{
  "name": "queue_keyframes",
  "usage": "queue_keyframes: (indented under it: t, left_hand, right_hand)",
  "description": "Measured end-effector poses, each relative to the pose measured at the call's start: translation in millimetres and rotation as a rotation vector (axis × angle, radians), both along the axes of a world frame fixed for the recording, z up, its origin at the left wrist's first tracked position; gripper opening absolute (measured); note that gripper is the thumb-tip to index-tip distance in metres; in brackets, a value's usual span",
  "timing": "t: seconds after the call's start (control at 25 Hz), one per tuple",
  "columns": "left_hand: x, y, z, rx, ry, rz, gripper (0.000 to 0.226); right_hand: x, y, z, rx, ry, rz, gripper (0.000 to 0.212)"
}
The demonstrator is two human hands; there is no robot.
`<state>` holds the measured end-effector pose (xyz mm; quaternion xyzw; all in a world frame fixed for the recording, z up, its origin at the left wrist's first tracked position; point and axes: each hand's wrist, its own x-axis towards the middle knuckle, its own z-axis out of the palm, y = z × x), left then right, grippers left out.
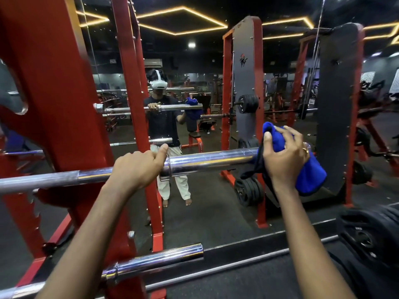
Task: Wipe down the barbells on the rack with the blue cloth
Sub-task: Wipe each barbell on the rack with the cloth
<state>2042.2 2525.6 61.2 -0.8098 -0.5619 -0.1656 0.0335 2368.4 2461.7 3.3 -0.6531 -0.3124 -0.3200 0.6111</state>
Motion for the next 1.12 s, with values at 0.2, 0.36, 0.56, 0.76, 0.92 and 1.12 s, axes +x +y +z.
queue_keyframes:
  t: [0.2,0.36,0.56,0.76,0.92,1.12]
  left_hand:
    - [-11,-1,-31,0.403,-0.138,-0.201,0.057]
    - [-25,5,-65,0.598,-0.086,-0.336,0.05]
    - [-25,7,-72,0.611,-0.121,-0.305,0.053]
    - [-23,4,-71,0.595,-0.16,-0.328,0.049]
    - [-18,0,-63,0.58,-0.086,-0.267,0.046]
    - [-6,-6,-34,0.361,-0.109,-0.162,0.041]
  right_hand:
    - [-76,12,9,-0.104,-0.163,0.04,0.025]
    - [-143,19,-7,-0.146,-0.424,0.273,0.03]
    - [-43,4,-32,-0.07,-0.643,0.254,0.037]
    - [32,3,-31,0.188,-0.107,0.015,0.029]
    - [21,15,-21,0.376,0.184,0.066,0.034]
    - [-80,11,-24,0.107,0.012,0.126,0.055]
